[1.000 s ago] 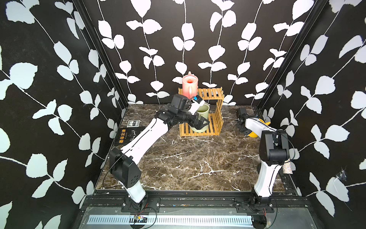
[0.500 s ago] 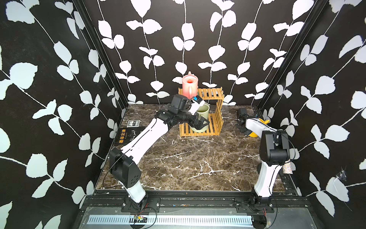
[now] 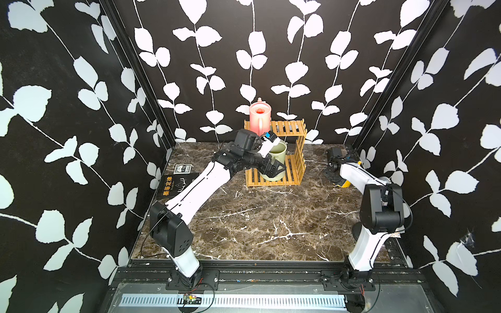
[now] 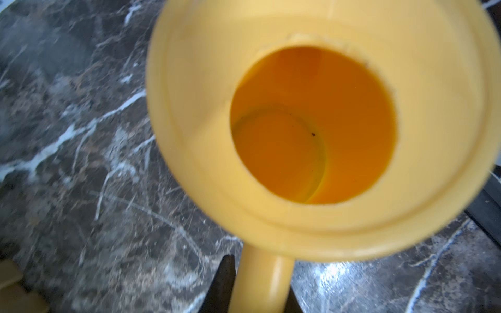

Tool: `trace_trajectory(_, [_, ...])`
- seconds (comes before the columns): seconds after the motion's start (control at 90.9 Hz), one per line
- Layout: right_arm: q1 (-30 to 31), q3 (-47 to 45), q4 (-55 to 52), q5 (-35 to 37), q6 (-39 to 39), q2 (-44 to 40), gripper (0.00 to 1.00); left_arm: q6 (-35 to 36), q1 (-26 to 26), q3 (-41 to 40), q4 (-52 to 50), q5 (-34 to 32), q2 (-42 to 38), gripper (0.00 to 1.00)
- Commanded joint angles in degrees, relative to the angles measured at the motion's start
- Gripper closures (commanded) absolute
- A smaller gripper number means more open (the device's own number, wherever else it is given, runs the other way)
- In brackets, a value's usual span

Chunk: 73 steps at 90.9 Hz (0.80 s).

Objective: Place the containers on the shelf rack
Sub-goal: 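Pick up a container from the center of the board.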

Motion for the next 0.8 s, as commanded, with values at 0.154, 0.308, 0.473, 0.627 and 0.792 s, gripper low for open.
trace_trajectory(0.154, [-0.15, -1.83, -1.24, -6.64, -8.6, -8.92, 1.0, 2.39, 0.08, -0.1, -1.4, -1.34, -3.88, 0.02])
trace_trajectory(0.308, [0.02, -2.91, -0.93, -10.1, -11.78, -14.1, 1.0, 3.57, 0.08, 0.87, -2.51, -2.24, -4.01, 0.02])
trace_trajectory(0.473, [1.07, -1.15, -0.66, -12.76, -15.4, -18.39, 1.0, 4.61, 0.08, 1.53, -3.45, -3.37, -4.35, 0.01])
trace_trajectory(0.627, [2.9, 4.57, -3.18, -14.87, -19.39, -18.92, 1.0, 5.64, 0.16, 2.1, -4.3, -4.49, -4.71, 0.02])
trace_trajectory(0.792, [5.21, 12.27, -6.74, -16.46, -21.9, -17.67, 1.0, 7.15, 0.64, 2.4, -5.35, -6.23, -5.03, 0.01])
